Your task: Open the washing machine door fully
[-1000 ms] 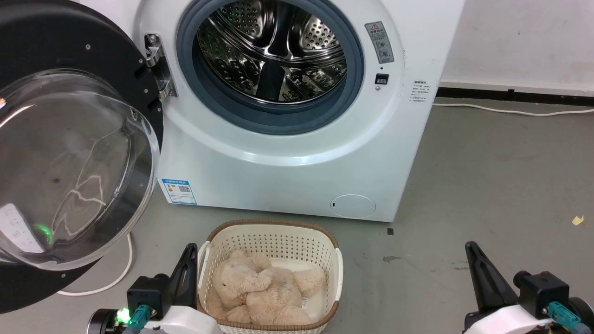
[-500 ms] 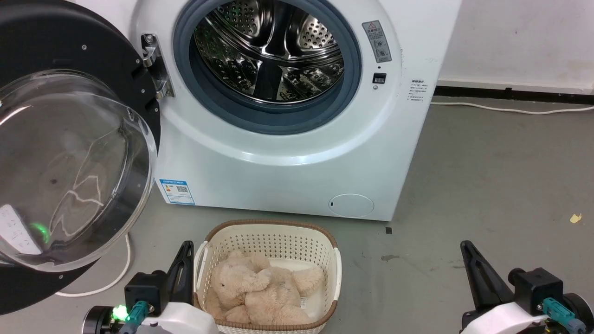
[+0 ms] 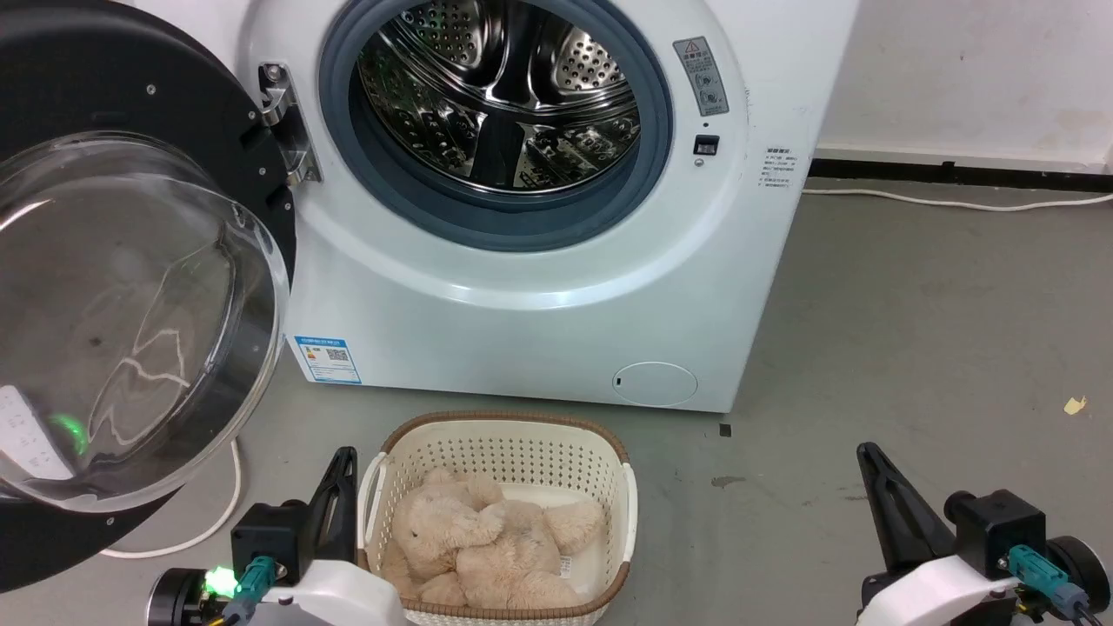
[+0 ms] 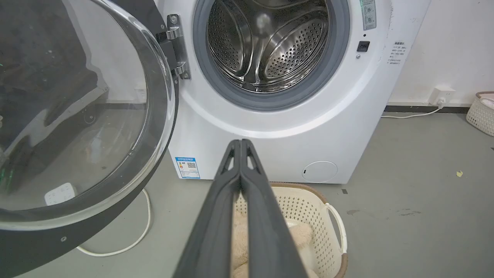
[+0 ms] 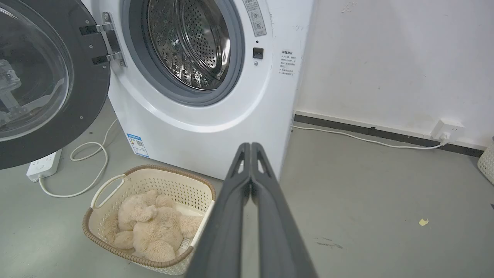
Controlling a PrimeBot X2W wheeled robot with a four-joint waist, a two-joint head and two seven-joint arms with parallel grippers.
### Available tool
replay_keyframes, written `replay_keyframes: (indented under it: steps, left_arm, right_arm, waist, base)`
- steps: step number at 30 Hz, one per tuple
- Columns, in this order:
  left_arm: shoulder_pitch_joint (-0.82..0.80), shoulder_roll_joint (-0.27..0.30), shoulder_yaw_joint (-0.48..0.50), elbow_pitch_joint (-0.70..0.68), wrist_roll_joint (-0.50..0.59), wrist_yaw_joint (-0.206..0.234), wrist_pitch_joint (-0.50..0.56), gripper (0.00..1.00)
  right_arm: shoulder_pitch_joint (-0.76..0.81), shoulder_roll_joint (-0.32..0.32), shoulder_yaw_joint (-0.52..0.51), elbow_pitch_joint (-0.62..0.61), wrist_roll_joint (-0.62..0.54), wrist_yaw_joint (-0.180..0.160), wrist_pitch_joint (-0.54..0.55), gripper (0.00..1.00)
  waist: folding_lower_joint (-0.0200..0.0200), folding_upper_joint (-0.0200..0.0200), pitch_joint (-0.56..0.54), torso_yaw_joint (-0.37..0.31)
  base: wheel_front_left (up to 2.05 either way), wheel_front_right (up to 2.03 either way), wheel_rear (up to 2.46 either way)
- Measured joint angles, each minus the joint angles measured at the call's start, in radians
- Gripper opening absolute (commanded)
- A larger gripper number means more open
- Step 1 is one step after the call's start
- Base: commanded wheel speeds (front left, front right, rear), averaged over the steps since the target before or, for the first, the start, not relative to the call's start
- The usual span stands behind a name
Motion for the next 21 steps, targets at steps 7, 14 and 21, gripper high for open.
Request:
replay_keyframes:
  steps: [7, 14, 21]
  left_arm:
    - [0.0, -0.006, 0.015, -0.007, 0.017, -0.012, 0.012, 0.0]
    - [-0.004, -0.016, 0.032, -0.014, 0.035, -0.017, 0.023, 0.0]
    - [-0.004, -0.025, 0.044, -0.02, 0.057, -0.025, 0.039, 0.0]
  right_arm:
    - [-0.005, 0.0, 0.003, -0.001, -0.01, 0.001, 0.01, 0.0]
    - [-0.014, 0.0, 0.007, -0.002, -0.012, 0.001, 0.023, 0.0]
    - [-0.017, 0.0, 0.01, -0.004, -0.019, 0.001, 0.035, 0.0]
  waist:
    - [0.0, 0.0, 0.001, -0.003]
    - [-0.0001, 0.0, 0.002, -0.006]
    - [0.0, 0.0, 0.002, -0.009]
  base:
    - [0.0, 0.0, 0.0]
    - [0.0, 0.0, 0.0]
    - [0.0, 0.0, 0.0]
